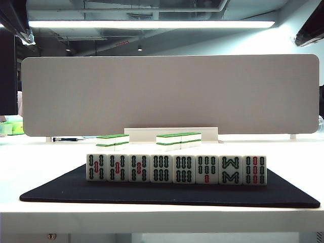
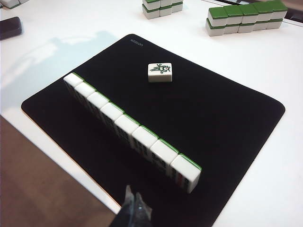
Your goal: Take a mahjong tile from your hand cards and play it out.
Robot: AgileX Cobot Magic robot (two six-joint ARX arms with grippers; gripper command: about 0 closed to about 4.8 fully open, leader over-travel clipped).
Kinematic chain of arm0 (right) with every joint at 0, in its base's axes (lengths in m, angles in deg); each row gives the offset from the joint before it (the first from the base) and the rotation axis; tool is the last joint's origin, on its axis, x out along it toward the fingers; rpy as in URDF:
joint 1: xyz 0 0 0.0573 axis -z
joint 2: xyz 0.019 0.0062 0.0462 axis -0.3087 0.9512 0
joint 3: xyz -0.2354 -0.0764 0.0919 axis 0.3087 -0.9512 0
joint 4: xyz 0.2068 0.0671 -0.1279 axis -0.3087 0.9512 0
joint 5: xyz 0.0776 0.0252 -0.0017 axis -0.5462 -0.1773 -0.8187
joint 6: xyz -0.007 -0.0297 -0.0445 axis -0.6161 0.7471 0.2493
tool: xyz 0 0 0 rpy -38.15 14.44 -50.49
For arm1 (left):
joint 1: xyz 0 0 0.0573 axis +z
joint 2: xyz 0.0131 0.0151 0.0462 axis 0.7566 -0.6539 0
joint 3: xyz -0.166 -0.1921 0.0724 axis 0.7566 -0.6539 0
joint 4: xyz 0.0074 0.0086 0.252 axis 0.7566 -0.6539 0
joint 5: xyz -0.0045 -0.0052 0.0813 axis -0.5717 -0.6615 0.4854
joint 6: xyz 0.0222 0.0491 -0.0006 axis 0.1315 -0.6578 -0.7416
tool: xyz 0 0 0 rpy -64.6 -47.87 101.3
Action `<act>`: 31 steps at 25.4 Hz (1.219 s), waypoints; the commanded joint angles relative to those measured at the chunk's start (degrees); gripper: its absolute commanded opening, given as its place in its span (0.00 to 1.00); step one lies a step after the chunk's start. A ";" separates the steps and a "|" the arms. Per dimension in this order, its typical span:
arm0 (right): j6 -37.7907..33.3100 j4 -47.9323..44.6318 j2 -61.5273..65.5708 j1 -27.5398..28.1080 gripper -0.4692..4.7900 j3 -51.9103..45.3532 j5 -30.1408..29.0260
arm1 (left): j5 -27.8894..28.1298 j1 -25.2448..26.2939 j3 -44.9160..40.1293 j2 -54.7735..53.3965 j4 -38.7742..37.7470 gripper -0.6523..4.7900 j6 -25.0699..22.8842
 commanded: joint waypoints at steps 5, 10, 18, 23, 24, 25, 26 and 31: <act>-0.02 -0.96 -0.13 -0.07 0.09 0.24 0.26 | -5.81 0.07 0.20 0.48 0.52 0.11 4.94; -0.02 -0.96 -0.11 -0.04 0.09 0.24 0.26 | -6.80 0.07 0.20 0.48 0.35 0.11 5.11; -0.02 -0.94 -0.13 -0.04 0.09 0.24 0.26 | -6.32 0.17 0.20 0.48 0.57 0.11 3.98; -0.02 -0.96 -0.13 -0.04 0.09 0.24 0.26 | -4.76 0.24 0.00 0.42 1.77 0.11 2.84; -0.02 -0.94 -0.13 -0.07 0.09 0.24 0.26 | -3.65 0.22 -0.15 0.46 2.97 0.11 2.71; -0.02 -0.94 -0.13 -0.04 0.09 0.24 0.26 | -2.23 0.22 -0.33 0.57 4.81 0.11 2.69; -0.02 -0.96 -0.13 -0.04 0.09 0.24 0.26 | -0.98 0.22 -0.39 0.85 6.34 0.11 2.67; -0.04 -0.94 -0.13 -0.04 0.09 0.24 0.26 | 2.73 0.22 -7.43 7.23 25.90 0.11 2.54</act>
